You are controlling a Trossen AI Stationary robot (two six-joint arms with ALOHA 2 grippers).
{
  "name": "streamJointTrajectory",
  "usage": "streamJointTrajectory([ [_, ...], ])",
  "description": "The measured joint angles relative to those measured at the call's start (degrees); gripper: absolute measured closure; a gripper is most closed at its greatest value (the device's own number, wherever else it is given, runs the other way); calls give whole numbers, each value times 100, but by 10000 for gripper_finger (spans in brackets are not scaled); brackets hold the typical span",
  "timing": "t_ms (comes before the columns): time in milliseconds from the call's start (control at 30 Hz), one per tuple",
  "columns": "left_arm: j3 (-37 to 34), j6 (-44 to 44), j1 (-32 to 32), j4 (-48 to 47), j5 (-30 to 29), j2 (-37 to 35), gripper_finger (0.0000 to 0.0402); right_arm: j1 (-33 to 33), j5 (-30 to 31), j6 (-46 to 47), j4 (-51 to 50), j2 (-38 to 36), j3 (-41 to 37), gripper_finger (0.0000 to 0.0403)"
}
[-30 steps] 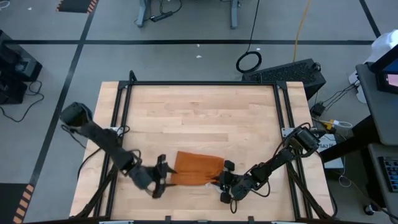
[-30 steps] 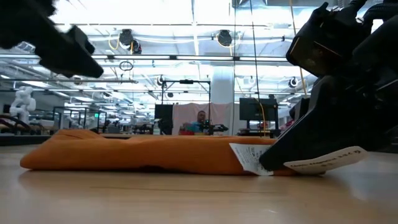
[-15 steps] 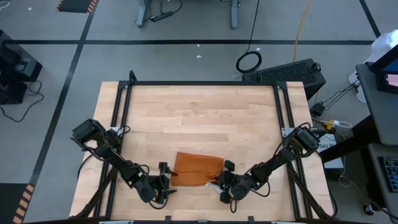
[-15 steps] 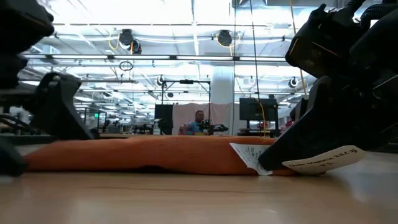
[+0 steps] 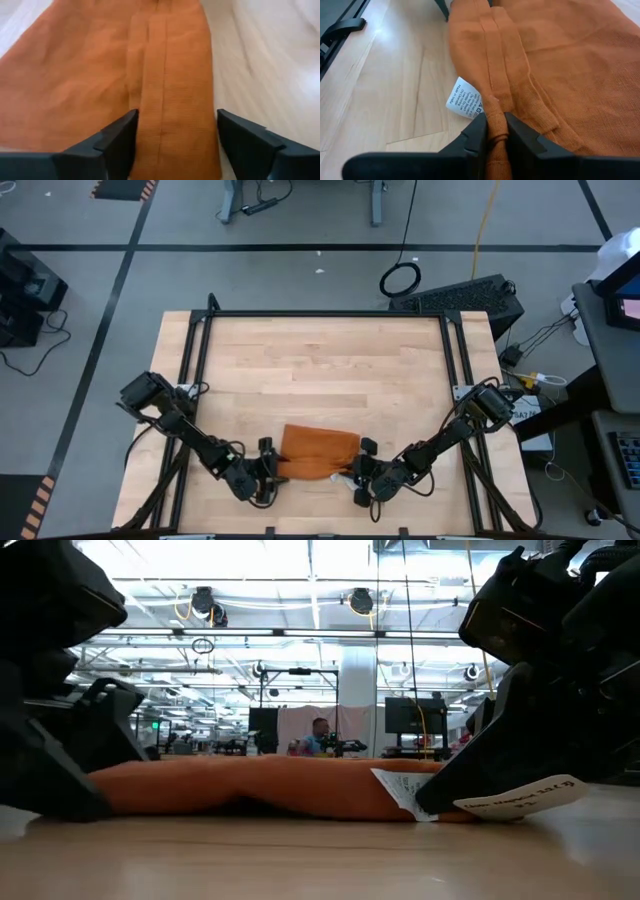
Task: Roll towel
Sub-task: Roll the brown towel
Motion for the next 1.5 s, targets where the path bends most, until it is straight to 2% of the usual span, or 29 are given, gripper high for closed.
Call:
streamJointTrajectory([
  [100,-13,-58,-70,-229,-34,-167,135,0,0,0,-2,0,0,351],
  [233,-28,-21,-262,-312,-57,-380,92,-2,0,0,-3,0,0,351],
  [400,-27,158,-559,-388,-685,-754,23,-2,2,22,-4,0,-2,351],
  [533,63,453,-824,-303,-907,-760,12,-4,3,93,-2,0,-2,351],
  [833,59,389,-744,-104,-913,-49,57,-13,4,146,13,0,-4,351],
  [1000,67,14,-558,-152,-891,99,66,-13,4,136,15,0,-4,351],
  [1133,74,-98,-342,-205,-550,88,79,-13,7,17,16,0,-4,351],
  [1233,80,-91,-186,-209,-230,86,122,-13,4,65,17,0,-4,351],
  [1500,80,-159,54,-256,108,84,277,-13,-78,162,20,0,-4,351],
])
